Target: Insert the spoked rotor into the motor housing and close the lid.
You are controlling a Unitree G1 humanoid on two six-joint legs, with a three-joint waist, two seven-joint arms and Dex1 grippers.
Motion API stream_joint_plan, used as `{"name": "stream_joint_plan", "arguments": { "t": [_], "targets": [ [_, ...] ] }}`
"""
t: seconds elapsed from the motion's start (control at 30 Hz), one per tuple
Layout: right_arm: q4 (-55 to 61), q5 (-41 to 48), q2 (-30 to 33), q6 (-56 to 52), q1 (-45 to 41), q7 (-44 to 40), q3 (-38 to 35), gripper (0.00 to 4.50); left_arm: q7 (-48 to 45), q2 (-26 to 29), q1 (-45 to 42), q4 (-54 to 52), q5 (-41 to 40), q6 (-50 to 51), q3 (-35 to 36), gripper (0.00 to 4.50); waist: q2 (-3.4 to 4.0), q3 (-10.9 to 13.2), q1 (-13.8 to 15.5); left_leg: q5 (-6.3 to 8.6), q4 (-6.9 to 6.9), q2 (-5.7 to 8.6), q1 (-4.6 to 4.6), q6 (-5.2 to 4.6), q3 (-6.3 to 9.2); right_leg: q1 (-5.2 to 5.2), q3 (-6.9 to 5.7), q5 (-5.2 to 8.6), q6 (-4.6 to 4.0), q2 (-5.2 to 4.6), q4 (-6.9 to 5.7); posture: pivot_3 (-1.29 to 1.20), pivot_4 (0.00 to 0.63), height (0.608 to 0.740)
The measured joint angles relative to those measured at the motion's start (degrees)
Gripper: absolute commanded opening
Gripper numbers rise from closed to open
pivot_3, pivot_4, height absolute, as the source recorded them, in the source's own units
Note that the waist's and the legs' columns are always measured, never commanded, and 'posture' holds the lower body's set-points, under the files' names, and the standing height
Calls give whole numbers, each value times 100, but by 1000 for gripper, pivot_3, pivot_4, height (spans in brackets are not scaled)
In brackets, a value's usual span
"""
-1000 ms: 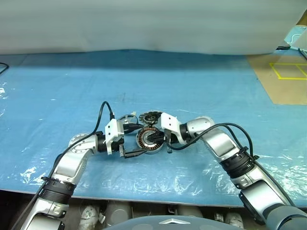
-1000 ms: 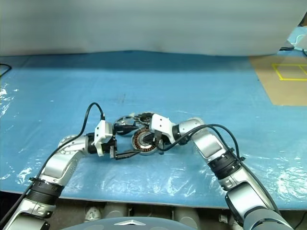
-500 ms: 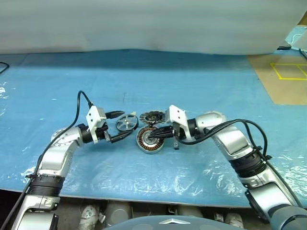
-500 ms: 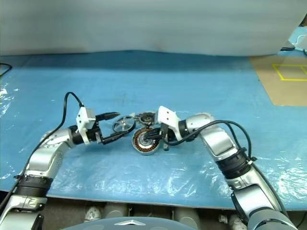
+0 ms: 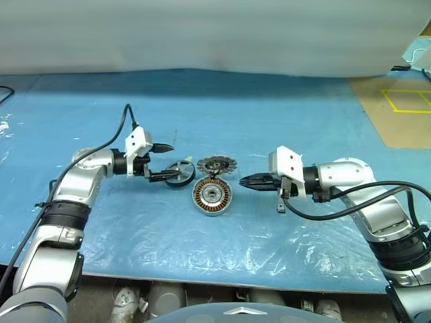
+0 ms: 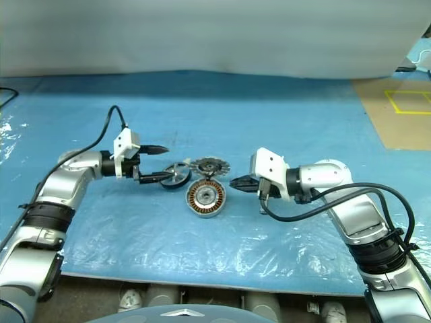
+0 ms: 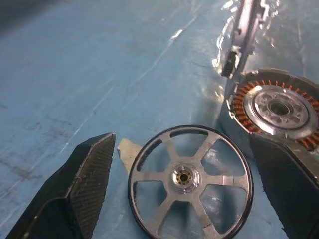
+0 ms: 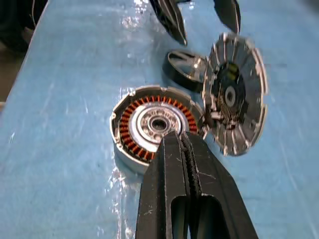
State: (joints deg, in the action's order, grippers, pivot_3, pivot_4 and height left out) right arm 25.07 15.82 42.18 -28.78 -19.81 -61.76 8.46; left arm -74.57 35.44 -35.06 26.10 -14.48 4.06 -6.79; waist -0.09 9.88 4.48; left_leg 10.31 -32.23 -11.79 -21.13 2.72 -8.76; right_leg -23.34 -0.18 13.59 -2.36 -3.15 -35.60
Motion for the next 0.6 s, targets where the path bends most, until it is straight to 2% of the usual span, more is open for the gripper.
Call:
{"name": "stream_joint_plan", "arguments": {
  "t": [0.23, 0.4, 0.6],
  "targets": [
    [596, 220, 10, -337, 447, 570, -396, 25, -456, -98, -339, 550, 461, -443, -370, 4500, 0, 0, 55, 0, 2, -1, -2, 0, 1, 0, -3, 0, 0, 0, 3, 0, 150, 740],
    [715, 284, 18, -551, 508, 830, -432, 25, -403, -226, -563, 1016, 720, -897, -405, 4500, 0, 0, 94, 0, -1, 0, 0, 0, 1, 3, -2, 0, 1, -2, 1, 0, 150, 740],
    [712, 344, 202, -620, 510, 920, -567, 25, -631, -280, -790, 1233, 638, -982, -330, 4500, -1, 1, 114, 0, 2, 1, -3, 1, 3, 2, -5, -1, 1, -2, 2, 0, 150, 740]
  ]
}}
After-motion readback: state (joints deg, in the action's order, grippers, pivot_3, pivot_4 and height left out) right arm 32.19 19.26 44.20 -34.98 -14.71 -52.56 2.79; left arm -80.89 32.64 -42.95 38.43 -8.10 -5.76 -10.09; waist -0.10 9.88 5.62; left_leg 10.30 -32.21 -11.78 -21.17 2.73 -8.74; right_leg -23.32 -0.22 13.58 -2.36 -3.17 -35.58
